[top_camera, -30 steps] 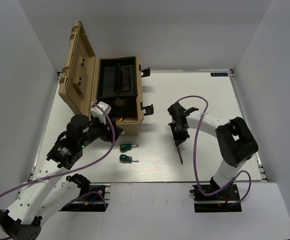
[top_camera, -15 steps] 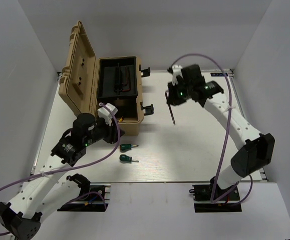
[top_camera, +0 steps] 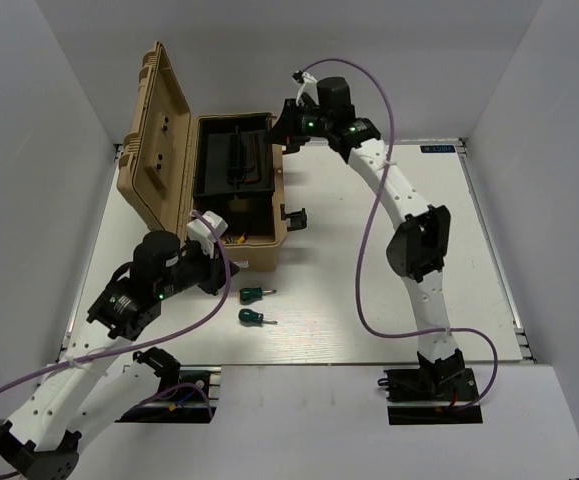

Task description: Sort the tools into containers

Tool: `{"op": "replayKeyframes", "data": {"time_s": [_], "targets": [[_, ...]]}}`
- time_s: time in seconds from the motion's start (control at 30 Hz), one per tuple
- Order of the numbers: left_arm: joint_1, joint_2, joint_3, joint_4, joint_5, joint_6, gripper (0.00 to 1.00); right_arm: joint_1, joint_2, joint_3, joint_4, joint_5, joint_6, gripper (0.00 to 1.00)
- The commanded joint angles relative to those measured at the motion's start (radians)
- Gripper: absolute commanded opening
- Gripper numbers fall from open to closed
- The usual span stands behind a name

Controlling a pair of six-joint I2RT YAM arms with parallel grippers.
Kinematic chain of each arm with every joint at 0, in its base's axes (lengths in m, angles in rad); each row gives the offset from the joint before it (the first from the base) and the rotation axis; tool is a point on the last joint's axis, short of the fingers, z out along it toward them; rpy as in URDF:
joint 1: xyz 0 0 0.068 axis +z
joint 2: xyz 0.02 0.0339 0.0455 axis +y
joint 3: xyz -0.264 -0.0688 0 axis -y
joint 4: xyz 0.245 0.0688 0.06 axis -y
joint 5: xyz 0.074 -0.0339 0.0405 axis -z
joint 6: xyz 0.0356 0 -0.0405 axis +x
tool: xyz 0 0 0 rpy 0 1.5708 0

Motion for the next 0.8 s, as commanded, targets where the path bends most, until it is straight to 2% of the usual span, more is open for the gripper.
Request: {"op": "replayKeyframes", "data": {"time_s": [0.0,0.23,0.33,0.37,0.43,0.47,0.57,0.67,0.77], "targets": [[-0.004,-0.043,0.005,-0.059,-0.027,-0.058,0.16,0.004,0.052,0.091,0.213,-0.057,0.171,0.0],[-0.004,-0.063,-0.018,-0.048,-0.05,-0.122,0.19,-0.014,0.117,0.064,0.303,-0.069,0.24,0.0],[-0.004,-0.044,-0.027,-0.025,-0.05,-0.132,0.29,-0.025,0.126,0.036,0.348,-0.066,0.284,0.0],[-0.004,-0.034,-0.036,-0.025,-0.05,-0.132,0.37,-0.014,0.128,0.026,0.349,-0.052,0.271,0.0],[-0.004,-0.021,-0.045,-0.016,-0.04,-0.141,0.45,-0.014,0.129,0.007,0.349,-0.044,0.255,0.0],[-0.004,-0.005,-0.046,-0.016,-0.04,-0.141,0.51,-0.009,0.129,-0.008,0.351,-0.047,0.239,0.07],[-0.004,0.04,-0.046,-0.029,-0.051,-0.15,0.57,-0.008,0.126,-0.056,0.334,-0.061,0.191,0.36],[-0.013,0.095,-0.046,-0.054,-0.051,-0.15,0.58,-0.011,0.109,-0.089,0.299,-0.072,0.148,0.44],[-0.034,0.161,-0.046,-0.074,-0.071,-0.15,0.58,-0.009,0.079,-0.111,0.28,-0.083,0.13,0.47]]}}
